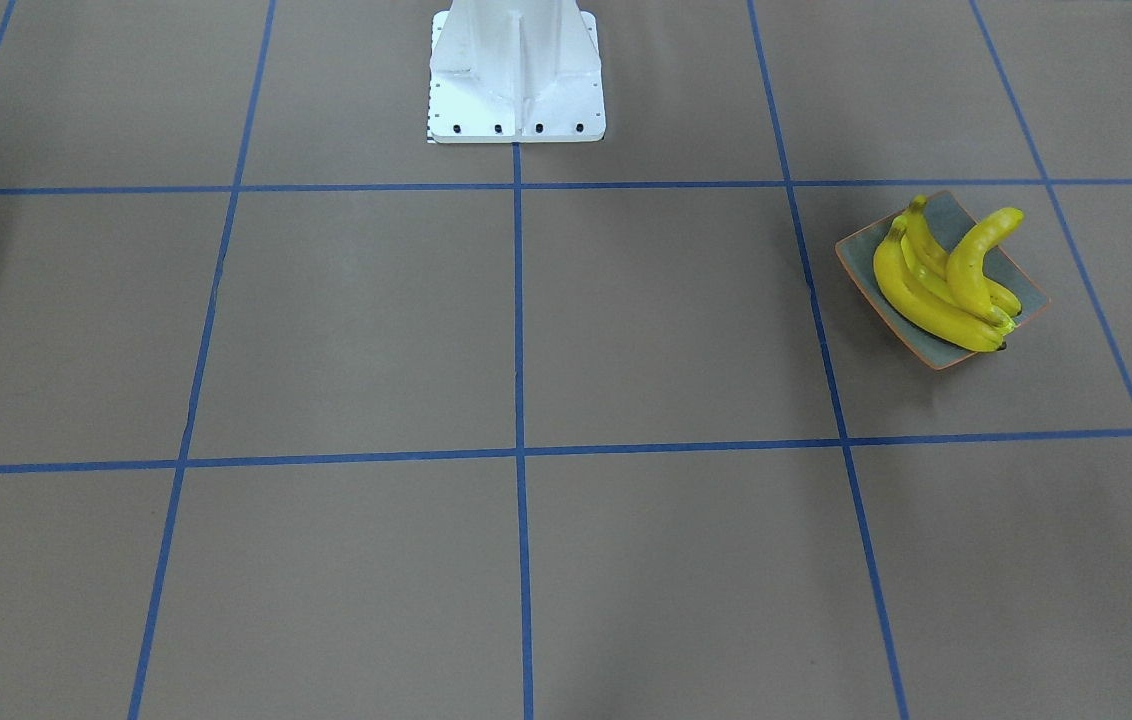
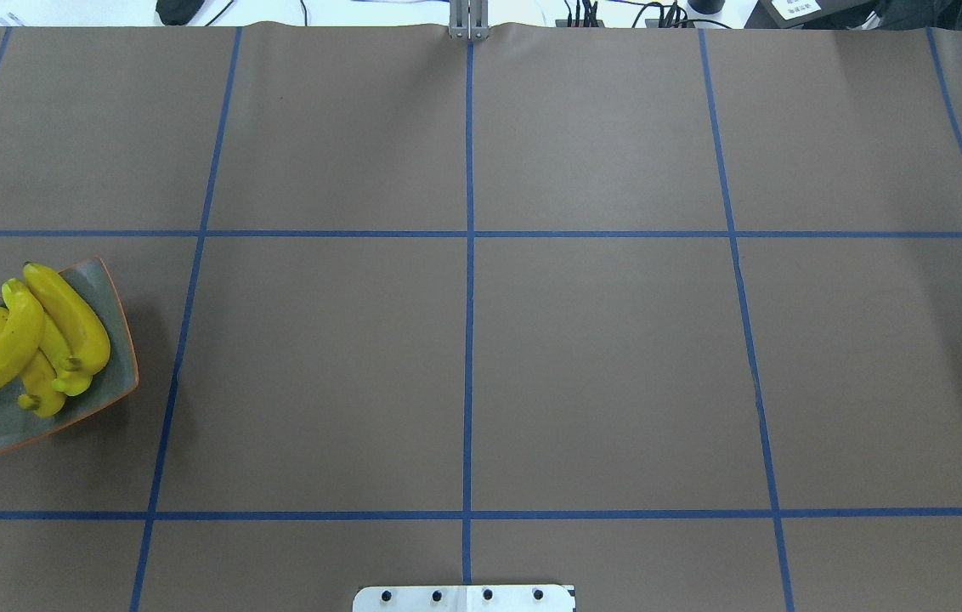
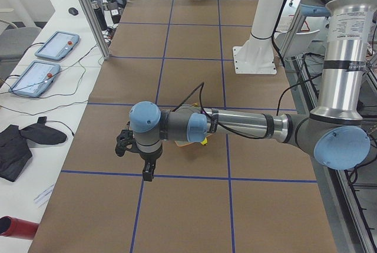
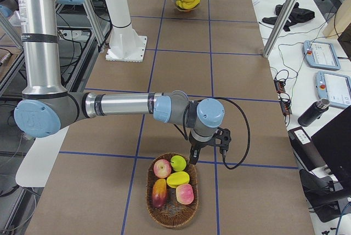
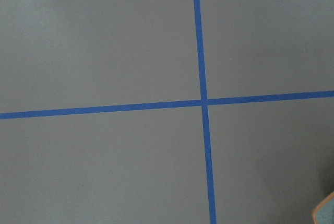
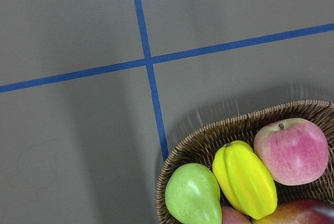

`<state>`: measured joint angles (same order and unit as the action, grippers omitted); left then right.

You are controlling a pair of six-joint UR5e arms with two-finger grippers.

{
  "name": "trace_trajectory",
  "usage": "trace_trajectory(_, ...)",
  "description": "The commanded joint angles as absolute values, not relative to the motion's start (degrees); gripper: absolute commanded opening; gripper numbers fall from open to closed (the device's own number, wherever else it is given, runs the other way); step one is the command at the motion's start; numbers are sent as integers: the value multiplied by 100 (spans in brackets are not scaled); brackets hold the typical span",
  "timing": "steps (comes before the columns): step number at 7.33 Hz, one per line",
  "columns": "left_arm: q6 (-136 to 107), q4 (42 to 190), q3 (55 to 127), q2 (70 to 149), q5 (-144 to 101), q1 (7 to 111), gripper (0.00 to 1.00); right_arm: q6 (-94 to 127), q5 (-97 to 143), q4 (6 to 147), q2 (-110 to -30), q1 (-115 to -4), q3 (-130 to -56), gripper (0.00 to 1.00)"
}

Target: Transfer all bananas from basket to plate

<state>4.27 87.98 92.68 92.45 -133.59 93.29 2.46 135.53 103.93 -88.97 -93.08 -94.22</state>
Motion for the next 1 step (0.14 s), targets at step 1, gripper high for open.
trace_trajectory(1,422,8798,9264,9246,-13359,9334,100,246,13553,10397,-8903,-9308,-9431,100)
